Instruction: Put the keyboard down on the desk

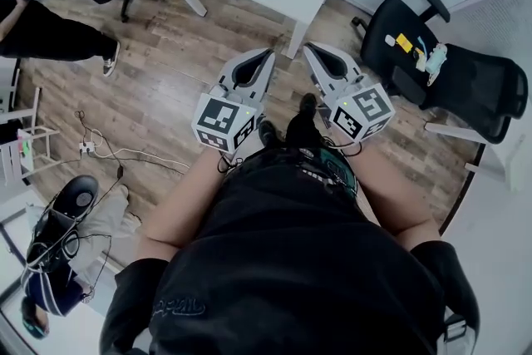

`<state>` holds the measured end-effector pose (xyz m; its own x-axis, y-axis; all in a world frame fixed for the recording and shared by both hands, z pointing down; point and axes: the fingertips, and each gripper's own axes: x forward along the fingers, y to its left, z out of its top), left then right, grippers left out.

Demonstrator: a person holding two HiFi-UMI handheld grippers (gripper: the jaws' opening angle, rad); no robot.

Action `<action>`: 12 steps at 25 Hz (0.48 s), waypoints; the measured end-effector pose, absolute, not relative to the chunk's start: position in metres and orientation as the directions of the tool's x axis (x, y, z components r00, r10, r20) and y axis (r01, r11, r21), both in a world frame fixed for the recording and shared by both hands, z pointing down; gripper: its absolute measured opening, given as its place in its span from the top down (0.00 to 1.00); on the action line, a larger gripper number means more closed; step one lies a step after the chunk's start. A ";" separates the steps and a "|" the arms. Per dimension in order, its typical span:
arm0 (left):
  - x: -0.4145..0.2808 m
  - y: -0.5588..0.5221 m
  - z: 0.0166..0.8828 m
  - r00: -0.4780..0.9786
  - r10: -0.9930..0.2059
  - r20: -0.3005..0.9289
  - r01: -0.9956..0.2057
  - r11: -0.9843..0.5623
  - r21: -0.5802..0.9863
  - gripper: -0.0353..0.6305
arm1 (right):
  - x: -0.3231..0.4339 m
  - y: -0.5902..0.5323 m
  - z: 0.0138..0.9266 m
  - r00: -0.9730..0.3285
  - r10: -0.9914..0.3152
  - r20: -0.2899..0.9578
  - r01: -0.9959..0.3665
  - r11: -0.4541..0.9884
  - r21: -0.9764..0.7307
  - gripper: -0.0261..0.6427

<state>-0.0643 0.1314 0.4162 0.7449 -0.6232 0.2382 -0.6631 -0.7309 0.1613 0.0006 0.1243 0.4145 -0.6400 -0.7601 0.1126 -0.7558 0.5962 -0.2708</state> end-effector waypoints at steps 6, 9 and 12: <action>-0.080 0.149 0.424 0.737 -0.625 0.257 -0.671 -0.724 0.161 0.92 | -0.020 0.135 0.417 -0.644 -0.758 0.102 -0.753 0.605 -0.259 0.93; -0.087 0.152 0.424 0.736 -0.627 0.255 -0.672 -0.722 0.164 0.92 | -0.029 0.140 0.417 -0.650 -0.753 0.103 -0.749 0.612 -0.253 0.93; -0.091 0.153 0.423 0.739 -0.626 0.251 -0.670 -0.723 0.168 0.92 | -0.037 0.145 0.417 -0.655 -0.748 0.107 -0.746 0.617 -0.249 0.93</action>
